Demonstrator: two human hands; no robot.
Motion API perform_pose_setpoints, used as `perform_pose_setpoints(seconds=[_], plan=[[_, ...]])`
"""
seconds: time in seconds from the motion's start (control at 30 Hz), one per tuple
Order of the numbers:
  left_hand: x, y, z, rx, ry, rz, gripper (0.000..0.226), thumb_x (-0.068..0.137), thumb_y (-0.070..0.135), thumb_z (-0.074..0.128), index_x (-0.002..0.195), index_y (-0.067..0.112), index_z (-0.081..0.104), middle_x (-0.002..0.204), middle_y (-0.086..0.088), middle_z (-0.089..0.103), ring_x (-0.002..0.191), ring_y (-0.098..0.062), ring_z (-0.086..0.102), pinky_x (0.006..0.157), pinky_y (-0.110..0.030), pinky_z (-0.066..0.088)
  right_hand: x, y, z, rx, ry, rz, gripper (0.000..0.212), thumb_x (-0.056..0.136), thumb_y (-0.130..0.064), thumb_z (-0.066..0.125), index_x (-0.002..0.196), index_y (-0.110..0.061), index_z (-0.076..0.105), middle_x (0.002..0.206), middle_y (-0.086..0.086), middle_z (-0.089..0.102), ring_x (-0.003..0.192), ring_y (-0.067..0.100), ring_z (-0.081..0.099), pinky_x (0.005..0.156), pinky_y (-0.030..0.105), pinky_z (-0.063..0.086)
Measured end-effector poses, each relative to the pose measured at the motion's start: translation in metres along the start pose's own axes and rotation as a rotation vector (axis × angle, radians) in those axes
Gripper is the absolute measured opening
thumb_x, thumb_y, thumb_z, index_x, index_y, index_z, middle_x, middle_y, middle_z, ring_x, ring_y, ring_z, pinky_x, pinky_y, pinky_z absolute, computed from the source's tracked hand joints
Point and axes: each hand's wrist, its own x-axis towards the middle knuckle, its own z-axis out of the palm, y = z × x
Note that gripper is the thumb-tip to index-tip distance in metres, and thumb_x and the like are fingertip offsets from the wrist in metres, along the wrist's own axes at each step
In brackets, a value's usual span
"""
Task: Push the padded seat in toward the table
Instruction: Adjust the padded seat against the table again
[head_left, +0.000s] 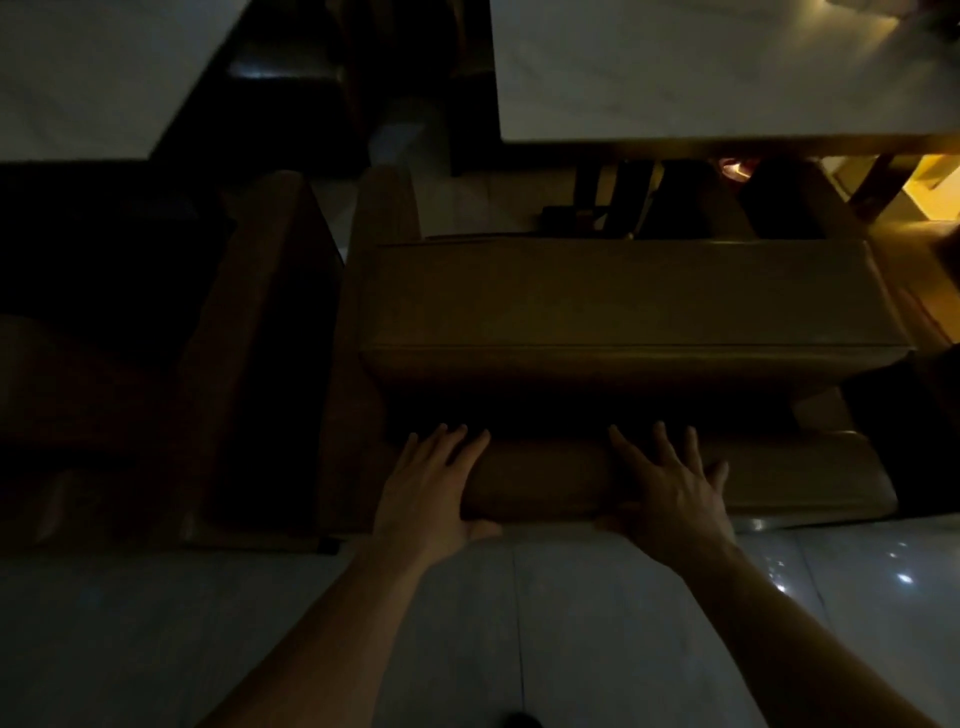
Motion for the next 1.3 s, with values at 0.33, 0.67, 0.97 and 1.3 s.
perform_pose_setpoints(seconds=[0.33, 0.67, 0.97, 1.3], plan=[[0.005, -0.006, 0.001, 0.007, 0.095, -0.002, 0.099, 0.069, 0.076, 0.061, 0.150, 0.035, 0.022, 0.150, 0.005, 0.033, 0.135, -0.020, 0.030, 0.117, -0.039, 0.018, 0.004, -0.005, 0.003, -0.051, 0.006, 0.016, 0.107, 0.077, -0.076, 0.059, 0.145, -0.050, -0.020, 0.167, 0.010, -0.004, 0.150, 0.043, -0.011, 0.116, 0.071, 0.012], [-0.020, -0.045, -0.005, 0.005, 0.108, 0.005, 0.094, 0.071, 0.076, 0.060, 0.149, 0.037, 0.024, 0.148, 0.007, 0.036, 0.135, -0.017, 0.032, 0.116, -0.038, 0.021, -0.011, -0.047, 0.016, -0.043, -0.042, 0.018, 0.108, 0.076, -0.078, 0.057, 0.149, -0.048, -0.018, 0.166, 0.010, -0.010, 0.148, 0.047, -0.016, 0.113, 0.073, 0.007], [-0.046, -0.051, 0.000, -0.034, 0.127, -0.033, 0.095, 0.069, 0.077, 0.061, 0.148, 0.038, 0.025, 0.148, 0.009, 0.037, 0.135, -0.015, 0.033, 0.116, -0.036, 0.021, -0.028, -0.056, 0.022, -0.018, -0.076, -0.015, 0.106, 0.077, -0.079, 0.053, 0.147, -0.049, -0.021, 0.166, 0.008, -0.014, 0.147, 0.044, -0.020, 0.115, 0.072, 0.005], [-0.037, -0.064, 0.003, 0.022, 0.069, 0.013, 0.102, 0.061, 0.089, 0.048, 0.147, 0.043, 0.020, 0.147, 0.013, 0.037, 0.131, -0.015, 0.037, 0.111, -0.037, 0.026, -0.021, -0.064, 0.003, -0.009, -0.250, 0.017, 0.114, 0.074, -0.077, 0.061, 0.150, -0.045, -0.019, 0.164, 0.010, -0.021, 0.145, 0.048, -0.022, 0.115, 0.073, 0.005]])
